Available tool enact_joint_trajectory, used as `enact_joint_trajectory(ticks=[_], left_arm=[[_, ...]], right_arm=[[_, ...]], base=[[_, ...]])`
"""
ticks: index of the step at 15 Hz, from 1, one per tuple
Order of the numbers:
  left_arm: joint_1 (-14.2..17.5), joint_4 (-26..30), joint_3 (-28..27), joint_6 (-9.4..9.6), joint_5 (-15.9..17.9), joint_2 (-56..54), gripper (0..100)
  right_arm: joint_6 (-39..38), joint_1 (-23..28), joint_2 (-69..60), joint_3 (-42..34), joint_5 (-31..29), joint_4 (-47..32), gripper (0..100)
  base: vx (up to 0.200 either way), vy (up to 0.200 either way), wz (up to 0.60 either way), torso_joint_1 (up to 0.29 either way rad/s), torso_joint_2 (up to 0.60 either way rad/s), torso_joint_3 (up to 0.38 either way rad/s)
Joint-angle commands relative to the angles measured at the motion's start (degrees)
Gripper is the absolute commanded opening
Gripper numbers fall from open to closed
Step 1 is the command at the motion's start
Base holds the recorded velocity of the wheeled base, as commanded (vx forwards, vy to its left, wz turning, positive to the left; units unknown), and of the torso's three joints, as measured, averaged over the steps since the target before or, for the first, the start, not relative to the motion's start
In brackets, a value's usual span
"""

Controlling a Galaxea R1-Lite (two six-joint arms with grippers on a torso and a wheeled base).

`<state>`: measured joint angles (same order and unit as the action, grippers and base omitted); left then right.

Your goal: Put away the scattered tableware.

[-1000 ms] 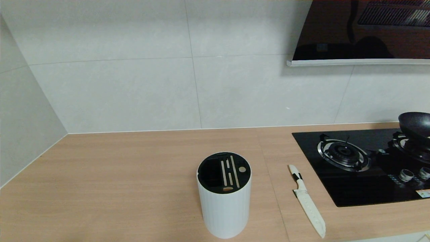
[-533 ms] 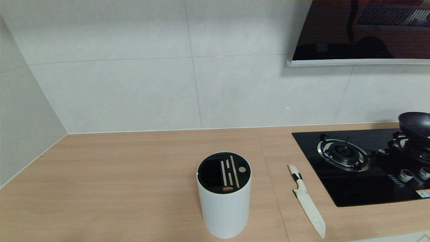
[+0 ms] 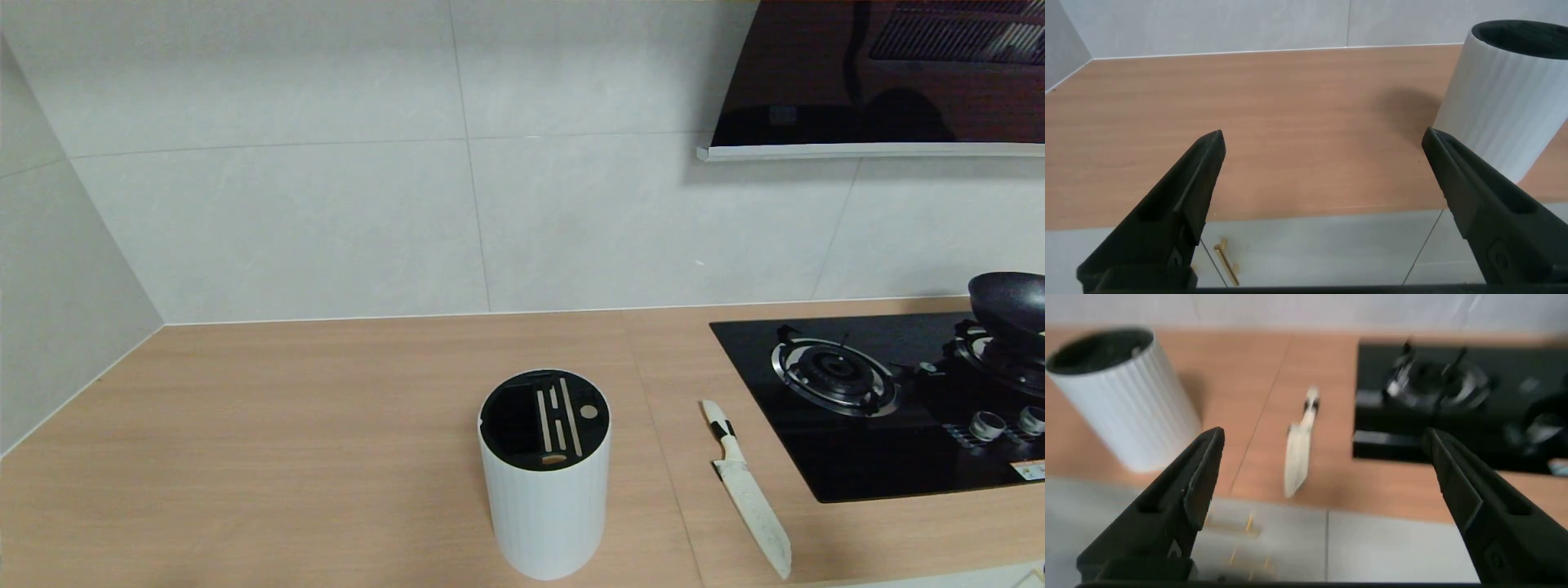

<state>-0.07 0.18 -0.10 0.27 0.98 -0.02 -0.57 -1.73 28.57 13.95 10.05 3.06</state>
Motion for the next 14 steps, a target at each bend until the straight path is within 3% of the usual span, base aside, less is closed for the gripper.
enact_joint_trajectory(ticks=[1, 7, 9, 14], left_arm=[[0.0, 0.0, 0.0, 0.00, 0.0, 0.0, 100], [0.0, 0.0, 0.0, -0.09, 0.0, 0.0, 100], [0.0, 0.0, 0.0, 0.00, 0.0, 0.0, 100], [0.0, 0.0, 0.0, 0.00, 0.0, 0.0, 100]], right_arm=[[0.0, -4.3, 19.9, 6.5, 0.6, 1.9, 100], [-0.1, -8.7, 46.2, 12.7, 0.0, 17.8, 100], [0.0, -10.7, 49.3, 14.1, -2.9, 19.8, 100], [0.4, -12.1, 57.9, 17.9, -3.2, 19.9, 100]], base=[[0.000, 0.000, 0.00, 0.000, 0.00, 0.000], [0.000, 0.000, 0.00, 0.000, 0.00, 0.000], [0.000, 0.000, 0.00, 0.000, 0.00, 0.000], [0.000, 0.000, 0.00, 0.000, 0.00, 0.000]])
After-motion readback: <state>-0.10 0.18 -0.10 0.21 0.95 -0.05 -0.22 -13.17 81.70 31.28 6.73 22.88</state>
